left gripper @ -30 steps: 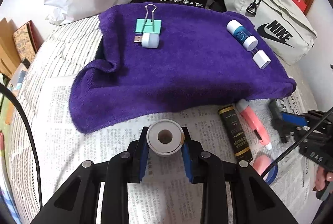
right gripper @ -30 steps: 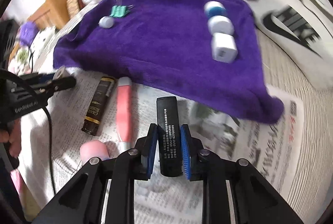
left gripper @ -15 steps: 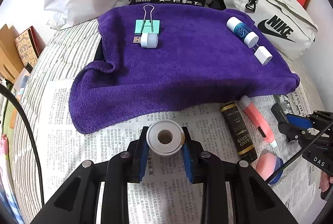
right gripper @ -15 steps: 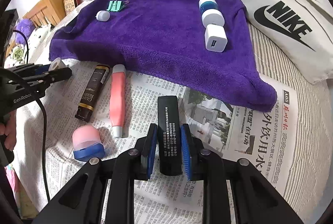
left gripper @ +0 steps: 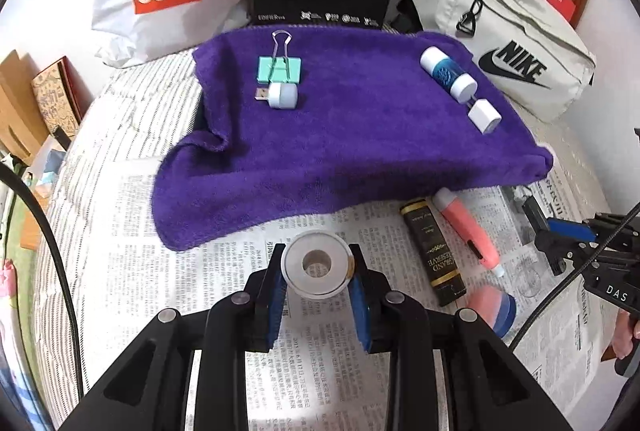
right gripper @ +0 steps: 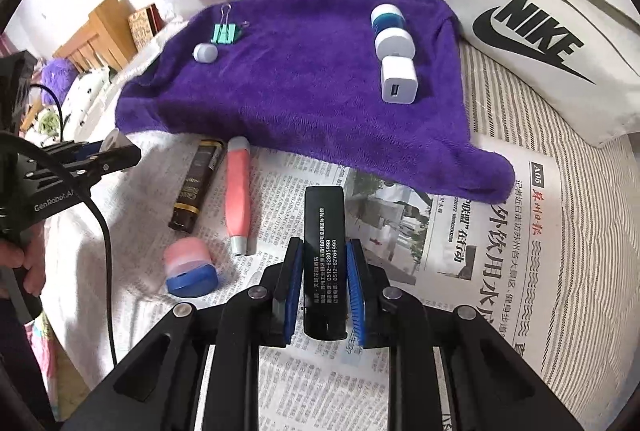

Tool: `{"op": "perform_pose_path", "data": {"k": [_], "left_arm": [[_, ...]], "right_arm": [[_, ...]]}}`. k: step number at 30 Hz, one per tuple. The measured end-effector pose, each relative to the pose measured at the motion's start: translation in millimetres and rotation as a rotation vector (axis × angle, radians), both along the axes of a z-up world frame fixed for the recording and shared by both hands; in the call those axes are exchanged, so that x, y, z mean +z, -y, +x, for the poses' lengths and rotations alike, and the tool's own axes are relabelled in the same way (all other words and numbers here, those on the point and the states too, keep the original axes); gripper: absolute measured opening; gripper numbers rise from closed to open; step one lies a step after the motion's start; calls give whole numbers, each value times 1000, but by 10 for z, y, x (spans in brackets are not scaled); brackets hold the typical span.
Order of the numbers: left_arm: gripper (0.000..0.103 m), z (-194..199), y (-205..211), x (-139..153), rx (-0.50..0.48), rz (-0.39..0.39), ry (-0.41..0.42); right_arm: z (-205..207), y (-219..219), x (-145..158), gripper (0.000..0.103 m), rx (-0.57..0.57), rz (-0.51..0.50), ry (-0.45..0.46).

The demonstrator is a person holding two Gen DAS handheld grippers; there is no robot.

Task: Organize rigid objects
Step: 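Carry the tape roll and black stick over the purple towel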

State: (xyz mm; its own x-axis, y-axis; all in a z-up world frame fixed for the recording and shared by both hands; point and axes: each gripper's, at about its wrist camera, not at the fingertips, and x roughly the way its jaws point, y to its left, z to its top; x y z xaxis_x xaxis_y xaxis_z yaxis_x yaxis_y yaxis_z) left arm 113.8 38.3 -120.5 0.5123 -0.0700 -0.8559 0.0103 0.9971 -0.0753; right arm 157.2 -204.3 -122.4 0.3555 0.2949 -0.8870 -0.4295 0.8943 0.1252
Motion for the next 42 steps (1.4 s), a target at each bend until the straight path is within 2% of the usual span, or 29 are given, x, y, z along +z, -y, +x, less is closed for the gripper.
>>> {"op": "perform_pose_path", "data": {"k": [12,24,42], "left_arm": [[27,11,-84,255,-5,-28,44],[27,283,-203,417,6,-33,73],[27,682,-309,359,14,-47,60]], "right_arm": [[59,-10,295,21,3,50,28],[359,-103,403,22,0,52,39],[1033,-273,377,22,6,16,47]]}}
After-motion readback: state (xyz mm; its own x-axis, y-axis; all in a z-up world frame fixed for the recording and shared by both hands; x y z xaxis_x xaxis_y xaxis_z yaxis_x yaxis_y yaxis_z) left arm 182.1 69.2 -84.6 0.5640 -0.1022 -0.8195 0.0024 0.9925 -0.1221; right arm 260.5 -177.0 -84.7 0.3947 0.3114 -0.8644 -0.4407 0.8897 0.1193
